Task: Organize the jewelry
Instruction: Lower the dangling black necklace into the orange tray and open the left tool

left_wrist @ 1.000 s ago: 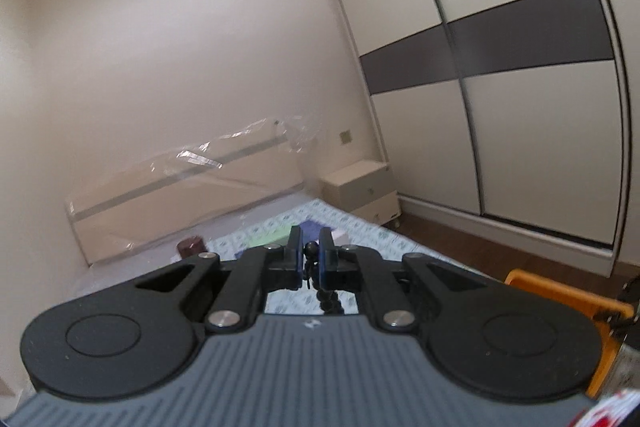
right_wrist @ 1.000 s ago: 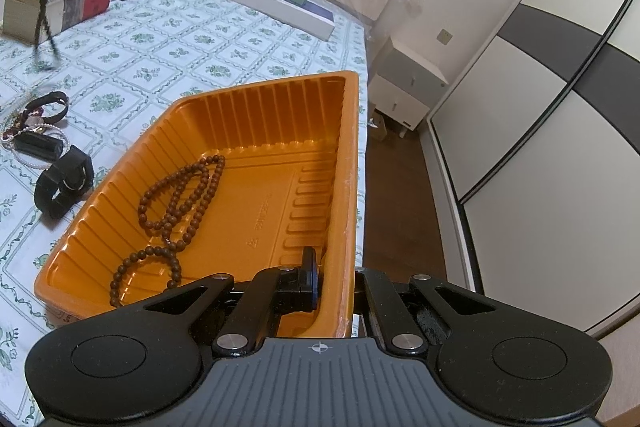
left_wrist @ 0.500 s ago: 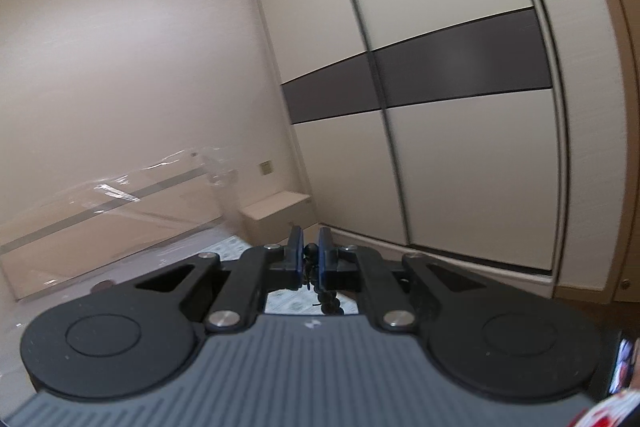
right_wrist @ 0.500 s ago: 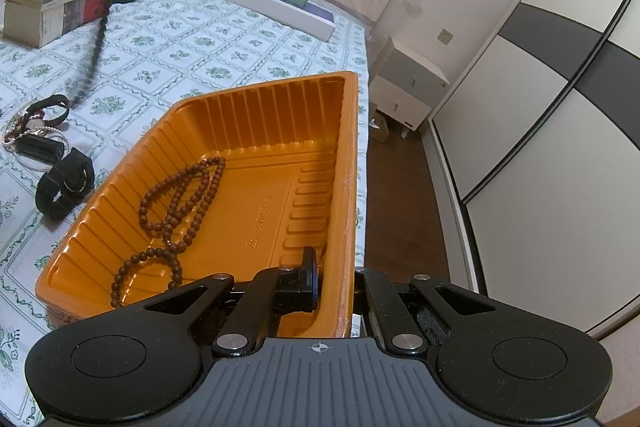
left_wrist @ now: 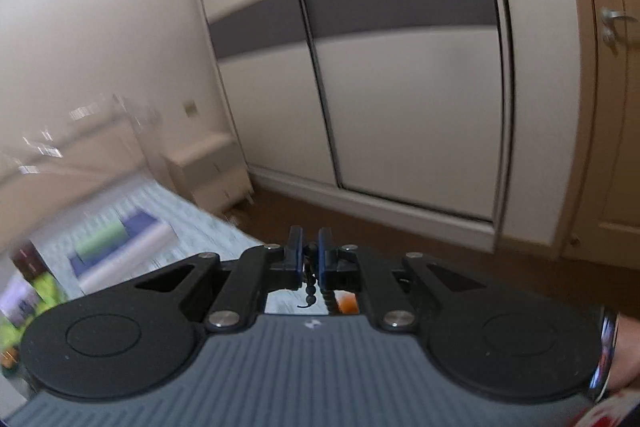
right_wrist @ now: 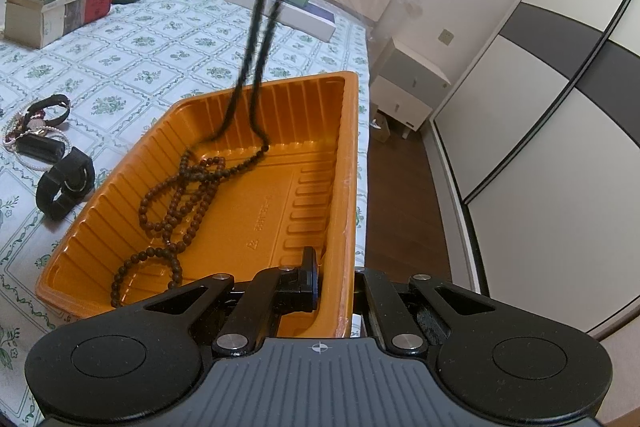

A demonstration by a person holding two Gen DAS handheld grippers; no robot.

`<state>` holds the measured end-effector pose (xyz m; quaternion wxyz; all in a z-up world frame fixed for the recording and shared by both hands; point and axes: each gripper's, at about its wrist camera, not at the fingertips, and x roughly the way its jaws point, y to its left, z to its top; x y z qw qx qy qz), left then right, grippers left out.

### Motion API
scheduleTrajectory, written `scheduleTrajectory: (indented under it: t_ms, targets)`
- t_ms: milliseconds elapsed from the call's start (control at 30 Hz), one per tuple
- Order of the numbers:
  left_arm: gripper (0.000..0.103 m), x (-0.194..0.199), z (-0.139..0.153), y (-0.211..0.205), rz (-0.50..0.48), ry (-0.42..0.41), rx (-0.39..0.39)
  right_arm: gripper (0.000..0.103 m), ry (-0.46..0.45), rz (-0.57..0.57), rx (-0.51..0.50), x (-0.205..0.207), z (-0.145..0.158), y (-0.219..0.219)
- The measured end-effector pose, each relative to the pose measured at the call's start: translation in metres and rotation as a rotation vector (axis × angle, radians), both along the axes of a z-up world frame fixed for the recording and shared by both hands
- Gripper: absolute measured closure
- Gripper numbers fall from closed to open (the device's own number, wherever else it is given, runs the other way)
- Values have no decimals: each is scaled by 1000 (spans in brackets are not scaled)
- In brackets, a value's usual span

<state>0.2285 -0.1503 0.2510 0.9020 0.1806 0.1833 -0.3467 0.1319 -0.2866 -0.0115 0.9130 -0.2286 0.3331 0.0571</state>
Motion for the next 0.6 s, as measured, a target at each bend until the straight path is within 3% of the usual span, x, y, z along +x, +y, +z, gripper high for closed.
scheduleTrajectory:
  t_ms: [300, 600]
  targets:
    - [97, 17, -97, -9, -24, 200, 111, 100, 5, -3, 0, 2, -2, 0]
    - [97, 34, -140, -18, -13, 272, 153, 100, 12, -5, 1, 5, -3, -1]
